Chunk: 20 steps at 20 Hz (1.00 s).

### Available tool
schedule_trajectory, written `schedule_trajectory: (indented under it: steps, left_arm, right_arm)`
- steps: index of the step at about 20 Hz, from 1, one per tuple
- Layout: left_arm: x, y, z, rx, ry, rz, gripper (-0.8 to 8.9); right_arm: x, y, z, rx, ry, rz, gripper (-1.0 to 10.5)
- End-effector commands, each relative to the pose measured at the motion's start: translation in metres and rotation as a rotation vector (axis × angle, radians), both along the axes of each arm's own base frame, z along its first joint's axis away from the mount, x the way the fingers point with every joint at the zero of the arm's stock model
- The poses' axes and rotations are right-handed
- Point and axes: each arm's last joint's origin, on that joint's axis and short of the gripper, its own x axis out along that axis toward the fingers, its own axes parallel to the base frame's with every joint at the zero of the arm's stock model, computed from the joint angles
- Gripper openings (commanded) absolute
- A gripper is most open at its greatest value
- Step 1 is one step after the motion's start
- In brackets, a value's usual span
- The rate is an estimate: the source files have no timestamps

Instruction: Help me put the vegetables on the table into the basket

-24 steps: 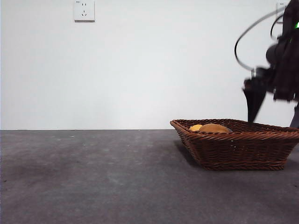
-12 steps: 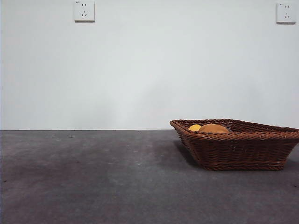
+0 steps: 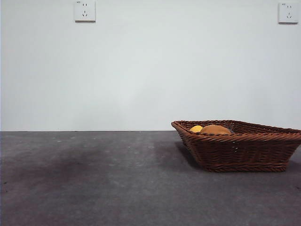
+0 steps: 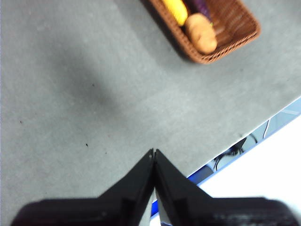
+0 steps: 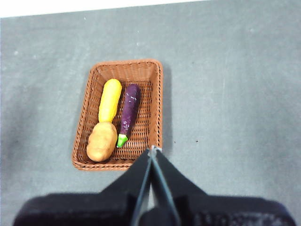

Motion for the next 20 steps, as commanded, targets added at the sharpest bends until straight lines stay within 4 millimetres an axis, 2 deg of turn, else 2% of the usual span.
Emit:
schedule_trajectory:
  steps: [1, 5, 6, 9, 11, 13, 14, 16, 20]
  left_arm:
    - [0.011, -0.009, -0.006, 0.033, 0.028, -0.01, -0.03]
    - [0.033, -0.025, -0.018, 0.09, 0.102, -0.012, -0.03]
    - [0.038, -0.027, -0.02, 0.136, 0.067, -0.056, -0.03]
    - [0.052, -0.025, -0.008, 0.206, -0.213, -0.215, -0.03]
    - [0.056, -0.018, 0.003, 0.082, -0.39, -0.226, -0.03]
    - [0.058, -0.002, 0.0, -0.053, -0.55, -0.208, -0.03]
    - [0.058, 0.007, -0.008, -0.081, -0.603, -0.187, -0.03]
    - [0.051, 0.026, -0.043, -0.077, -0.675, -0.099, -0.03]
    - [0.024, 0.055, -0.136, -0.086, -0.751, 0.107, -0.03]
  right_arm:
    - [0.01, 0.0, -0.005, -0.003, 0.055, 0.003, 0.0]
    - [0.038, 0.0, -0.013, -0.002, 0.136, 0.003, 0.0]
    - [0.046, 0.0, -0.016, -0.002, 0.158, 0.003, 0.0]
    - [0.073, 0.0, -0.027, -0.002, 0.237, 0.003, 0.0]
    - [0.087, 0.0, -0.034, -0.001, 0.282, 0.002, 0.0]
    - [0.104, 0.0, -0.042, -0.001, 0.332, 0.002, 0.0]
    - [0.11, 0.0, -0.046, -0.001, 0.353, 0.002, 0.0]
    - [0.123, -0.001, -0.054, -0.001, 0.395, 0.003, 0.0]
    - [0.142, -0.001, -0.067, 0.0, 0.456, 0.002, 0.0]
